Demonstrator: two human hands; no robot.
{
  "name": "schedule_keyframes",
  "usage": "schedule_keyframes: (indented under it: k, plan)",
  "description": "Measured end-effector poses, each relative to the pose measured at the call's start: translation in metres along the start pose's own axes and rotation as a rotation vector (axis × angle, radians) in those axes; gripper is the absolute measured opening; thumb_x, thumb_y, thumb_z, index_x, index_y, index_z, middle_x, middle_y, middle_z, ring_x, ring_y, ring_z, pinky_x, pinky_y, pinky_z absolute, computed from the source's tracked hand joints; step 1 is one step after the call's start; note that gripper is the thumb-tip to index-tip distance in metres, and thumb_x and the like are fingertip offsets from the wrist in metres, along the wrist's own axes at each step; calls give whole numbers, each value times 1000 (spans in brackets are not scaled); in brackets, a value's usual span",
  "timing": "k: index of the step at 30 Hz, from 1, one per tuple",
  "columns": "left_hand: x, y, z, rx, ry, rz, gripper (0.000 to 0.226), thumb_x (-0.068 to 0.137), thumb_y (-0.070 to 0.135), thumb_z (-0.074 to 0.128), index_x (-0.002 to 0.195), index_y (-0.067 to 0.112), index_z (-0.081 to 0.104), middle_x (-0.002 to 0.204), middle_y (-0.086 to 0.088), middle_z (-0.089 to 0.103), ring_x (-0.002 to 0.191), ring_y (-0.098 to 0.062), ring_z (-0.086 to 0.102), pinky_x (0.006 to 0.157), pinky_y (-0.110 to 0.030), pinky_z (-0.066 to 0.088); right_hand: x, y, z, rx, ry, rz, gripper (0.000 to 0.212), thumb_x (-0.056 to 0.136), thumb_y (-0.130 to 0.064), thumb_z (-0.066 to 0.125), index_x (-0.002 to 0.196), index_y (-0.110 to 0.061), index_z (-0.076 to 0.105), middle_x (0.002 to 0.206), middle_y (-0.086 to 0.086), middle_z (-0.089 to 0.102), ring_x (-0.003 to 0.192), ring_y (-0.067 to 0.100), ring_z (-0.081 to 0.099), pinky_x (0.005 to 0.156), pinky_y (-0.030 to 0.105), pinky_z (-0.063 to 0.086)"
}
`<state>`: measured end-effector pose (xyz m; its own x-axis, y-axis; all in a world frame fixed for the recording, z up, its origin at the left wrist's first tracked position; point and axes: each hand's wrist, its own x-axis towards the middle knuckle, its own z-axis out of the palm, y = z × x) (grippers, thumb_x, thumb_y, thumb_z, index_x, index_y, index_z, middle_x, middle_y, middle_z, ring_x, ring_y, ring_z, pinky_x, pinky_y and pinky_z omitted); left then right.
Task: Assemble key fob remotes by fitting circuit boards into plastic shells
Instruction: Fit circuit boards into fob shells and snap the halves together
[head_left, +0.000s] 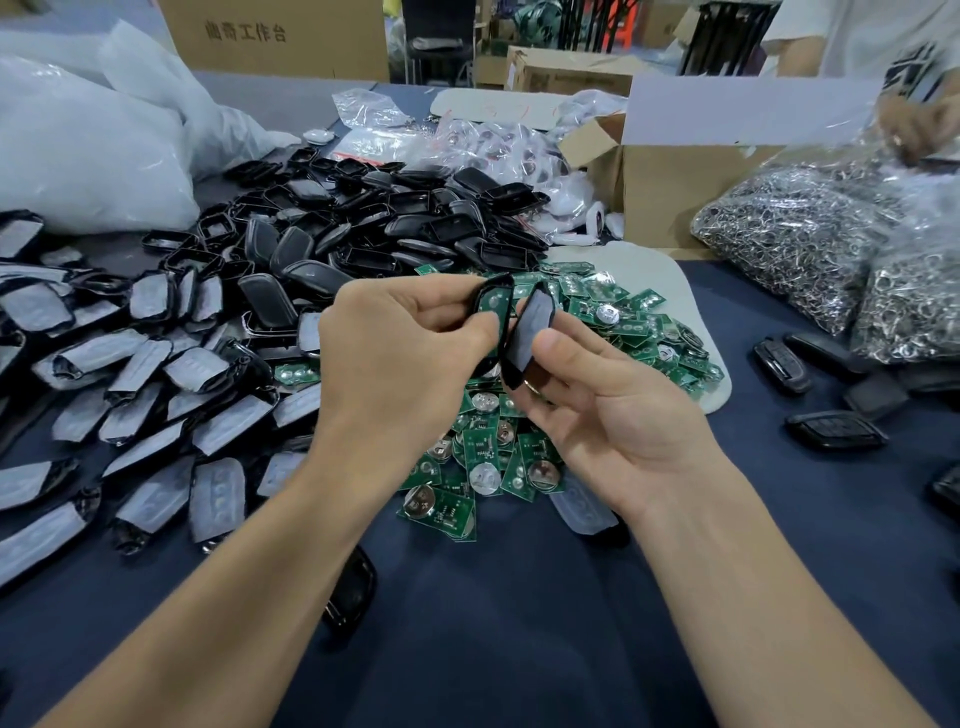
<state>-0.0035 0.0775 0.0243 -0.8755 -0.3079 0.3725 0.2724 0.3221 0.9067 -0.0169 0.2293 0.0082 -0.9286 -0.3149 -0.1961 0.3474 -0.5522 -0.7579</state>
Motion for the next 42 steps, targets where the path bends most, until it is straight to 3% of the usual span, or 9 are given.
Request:
schedule_keyframes:
  k: [2, 7, 13, 17, 22, 27, 31, 37, 42]
  plan:
    - [0, -1, 0, 2, -9, -1, 25, 78, 13, 86, 89, 35, 82, 76, 24, 76, 75, 5, 74, 68, -14, 59, 0, 0, 0, -12, 5, -11, 31, 65, -12, 79, 95, -17, 84, 105, 6, 77, 91, 16, 72, 96, 35, 54]
    - [3, -6, -1, -38, -51, -49, 29, 79, 11, 85, 85, 39, 81, 78, 20, 78, 77, 0, 76, 72, -23, 63, 1, 1, 2, -68, 30, -55, 32, 66, -12, 79, 98, -15, 81, 100, 5, 78, 84, 13, 73, 77, 26, 60]
    - [5, -11, -1, -40, -52, -96, 24, 77, 11, 87, 97, 26, 84, 82, 12, 80, 79, -6, 78, 79, -33, 64, 1, 1, 0, -128, 41, -80, 28, 62, -15, 80, 90, -16, 83, 95, 3, 79, 81, 11, 74, 73, 23, 60]
    - [5, -13, -1, -26, -46, -102, 24, 77, 13, 87, 97, 26, 84, 81, 14, 80, 78, -3, 77, 75, -29, 65, 1, 3, -1, -215, 55, -107, 42, 60, -19, 83, 101, -11, 80, 98, 7, 80, 84, 13, 74, 76, 24, 60]
    - [4, -15, -1, -21, -94, -111, 26, 78, 16, 87, 85, 41, 82, 78, 18, 78, 75, 0, 76, 65, -18, 60, 2, 4, -1, -289, 100, -186, 42, 53, -25, 87, 93, -12, 82, 94, 9, 80, 84, 18, 76, 79, 28, 63]
    - [2, -15, 1, -100, -212, -154, 19, 90, 13, 80, 104, 26, 82, 86, 13, 80, 82, -4, 77, 68, -19, 61, 2, 4, -3, -385, 157, -288, 32, 50, -31, 90, 81, -25, 85, 90, 5, 81, 86, 20, 79, 76, 27, 62]
    - [2, -16, 5, -132, -290, -221, 22, 98, 9, 69, 117, 14, 79, 92, 6, 81, 88, -7, 78, 71, -24, 63, 5, 6, -7, -513, 265, -341, 26, 67, -16, 95, 89, -21, 83, 90, 2, 81, 88, 21, 79, 87, 42, 62]
    - [-3, -18, 10, -230, -242, -298, 21, 98, 7, 68, 116, 14, 79, 94, 3, 82, 93, -11, 78, 73, -26, 63, 6, 9, -5, -666, 380, -401, 30, 63, -28, 95, 90, -26, 83, 84, -6, 80, 84, 13, 78, 84, 41, 62]
    - [-3, -16, 10, -330, -261, -357, 21, 98, 6, 67, 109, 18, 80, 95, 1, 82, 94, -13, 78, 74, -25, 62, 4, 6, -6, -701, 372, -426, 27, 66, -25, 97, 89, -27, 83, 82, -9, 80, 84, 10, 78, 81, 36, 63]
